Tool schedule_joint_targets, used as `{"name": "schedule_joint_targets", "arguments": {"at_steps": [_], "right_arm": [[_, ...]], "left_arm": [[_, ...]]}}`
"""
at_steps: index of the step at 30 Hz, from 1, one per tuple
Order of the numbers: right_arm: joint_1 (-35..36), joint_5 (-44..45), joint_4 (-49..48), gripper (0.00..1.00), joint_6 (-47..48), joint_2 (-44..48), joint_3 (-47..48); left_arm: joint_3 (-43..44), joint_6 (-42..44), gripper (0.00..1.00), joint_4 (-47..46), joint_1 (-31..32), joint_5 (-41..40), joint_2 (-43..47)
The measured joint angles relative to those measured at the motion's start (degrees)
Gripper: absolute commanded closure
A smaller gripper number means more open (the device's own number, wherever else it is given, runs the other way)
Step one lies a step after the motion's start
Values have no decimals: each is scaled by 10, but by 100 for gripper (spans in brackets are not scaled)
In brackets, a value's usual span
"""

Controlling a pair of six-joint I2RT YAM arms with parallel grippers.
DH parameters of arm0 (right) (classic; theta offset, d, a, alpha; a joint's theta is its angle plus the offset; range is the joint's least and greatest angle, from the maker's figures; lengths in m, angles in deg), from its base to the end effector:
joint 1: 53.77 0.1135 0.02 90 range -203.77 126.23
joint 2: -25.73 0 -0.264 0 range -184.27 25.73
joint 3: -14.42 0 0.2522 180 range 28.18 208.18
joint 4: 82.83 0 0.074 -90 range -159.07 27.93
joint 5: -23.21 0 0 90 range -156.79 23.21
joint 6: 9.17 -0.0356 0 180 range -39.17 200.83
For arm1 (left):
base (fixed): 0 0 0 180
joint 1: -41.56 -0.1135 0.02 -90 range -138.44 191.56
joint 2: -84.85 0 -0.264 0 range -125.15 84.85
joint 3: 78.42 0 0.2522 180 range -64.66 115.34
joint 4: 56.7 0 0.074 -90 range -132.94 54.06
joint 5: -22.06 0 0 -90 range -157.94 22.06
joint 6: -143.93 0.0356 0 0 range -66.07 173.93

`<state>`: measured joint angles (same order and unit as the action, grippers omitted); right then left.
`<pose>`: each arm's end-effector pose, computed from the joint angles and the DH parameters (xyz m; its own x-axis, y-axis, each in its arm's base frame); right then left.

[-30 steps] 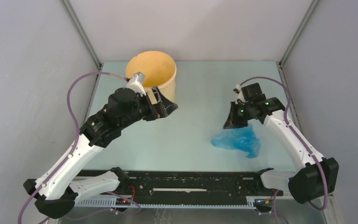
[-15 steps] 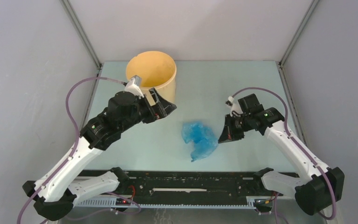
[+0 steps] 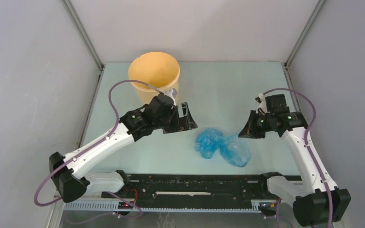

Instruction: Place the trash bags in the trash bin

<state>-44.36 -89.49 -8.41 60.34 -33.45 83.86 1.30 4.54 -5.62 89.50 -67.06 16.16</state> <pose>0.1748 0.0429 0.2890 -0.9426 0.1711 -0.2867 0.0141 0.8783 0.4779 0.1708 -0.1901 0.3372 -0.8501 -0.1909 -0.4908 0.1611 0.7930 -0.5876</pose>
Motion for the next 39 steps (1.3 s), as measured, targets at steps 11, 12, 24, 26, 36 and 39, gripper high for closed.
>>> {"name": "schedule_joint_targets", "arguments": {"at_steps": [11, 12, 24, 26, 36, 39], "right_arm": [[70, -232, -200, 100, -122, -72, 53], [75, -254, -223, 100, -147, -70, 53], [41, -345, -413, 100, -409, -38, 142], [39, -337, -405, 100, -413, -27, 143], [11, -160, -128, 10, -156, -68, 172], [4, -80, -32, 9, -66, -61, 172]], "left_arm": [[-3, 21, 14, -30, 2, 24, -3], [-3, 24, 11, -32, 2, 26, 1], [-3, 48, 0, -62, 5, 31, 70], [-2, 62, 0, -52, 16, 16, 70], [6, 83, 0, -11, 37, -3, -19], [6, 84, 0, -22, 40, 14, -81]]}}
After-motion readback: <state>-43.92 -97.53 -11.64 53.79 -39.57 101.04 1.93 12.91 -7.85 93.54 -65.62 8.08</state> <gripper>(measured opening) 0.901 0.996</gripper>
